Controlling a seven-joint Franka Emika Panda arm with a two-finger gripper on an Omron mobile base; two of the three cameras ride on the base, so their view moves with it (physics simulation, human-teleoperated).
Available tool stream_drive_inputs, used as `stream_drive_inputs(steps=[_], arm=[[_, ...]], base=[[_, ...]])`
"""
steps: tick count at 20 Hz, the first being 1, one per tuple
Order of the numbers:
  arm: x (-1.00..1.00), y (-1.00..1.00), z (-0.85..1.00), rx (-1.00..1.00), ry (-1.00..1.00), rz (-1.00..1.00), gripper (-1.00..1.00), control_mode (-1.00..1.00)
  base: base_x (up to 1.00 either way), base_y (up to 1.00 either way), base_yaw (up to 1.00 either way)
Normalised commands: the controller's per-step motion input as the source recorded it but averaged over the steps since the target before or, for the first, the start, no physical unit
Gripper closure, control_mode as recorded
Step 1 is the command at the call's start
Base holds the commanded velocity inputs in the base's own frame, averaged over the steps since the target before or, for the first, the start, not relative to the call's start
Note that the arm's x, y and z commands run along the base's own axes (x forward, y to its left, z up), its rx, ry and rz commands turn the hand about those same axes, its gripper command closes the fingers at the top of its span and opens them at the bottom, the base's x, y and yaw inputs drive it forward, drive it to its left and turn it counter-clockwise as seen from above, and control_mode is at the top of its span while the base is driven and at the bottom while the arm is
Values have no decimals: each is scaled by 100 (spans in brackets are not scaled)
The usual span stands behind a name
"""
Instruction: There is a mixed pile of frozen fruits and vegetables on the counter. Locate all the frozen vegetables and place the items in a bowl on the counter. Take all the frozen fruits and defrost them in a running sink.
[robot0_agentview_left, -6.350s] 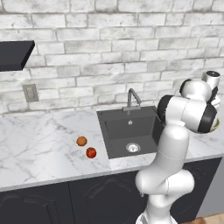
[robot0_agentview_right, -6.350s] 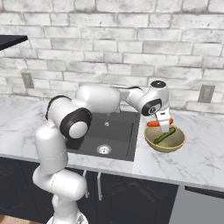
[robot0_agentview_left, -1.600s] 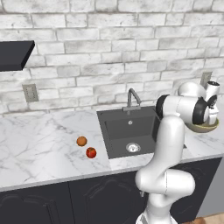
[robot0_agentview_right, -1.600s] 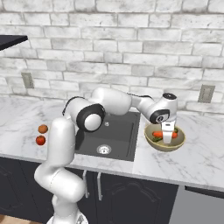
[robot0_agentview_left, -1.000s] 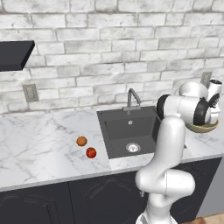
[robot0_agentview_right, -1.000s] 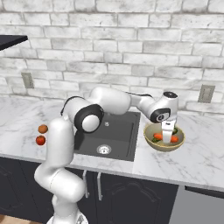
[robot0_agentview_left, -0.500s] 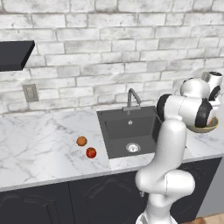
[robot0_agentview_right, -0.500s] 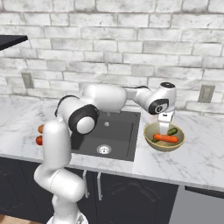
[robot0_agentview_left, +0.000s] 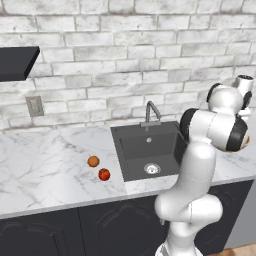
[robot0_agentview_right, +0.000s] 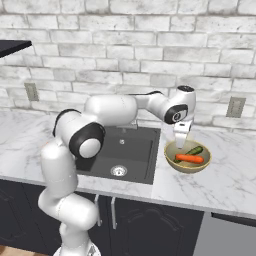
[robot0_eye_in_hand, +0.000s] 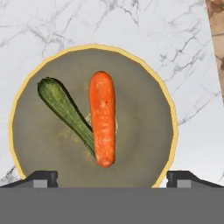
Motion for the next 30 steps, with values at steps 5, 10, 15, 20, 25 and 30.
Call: stream_drive_inputs(steps=[5, 10, 15, 20, 25, 30], arm=[[-32, 49, 5, 0, -1, 1, -100, -100], [-40, 57, 0, -1, -2, 5, -100, -100], [-43, 62, 0, -2, -5, 8, -100, -100], [-28, 52, 9, 0, -2, 10, -100, -100], [-26, 39, 11, 0, 0, 16, -100, -100], [-14, 33, 7, 0, 0, 20, -100, -100]], base=[[0, 0, 0], [0, 0, 0], [0, 0, 0], [0, 0, 0], [0, 0, 0], [0, 0, 0]])
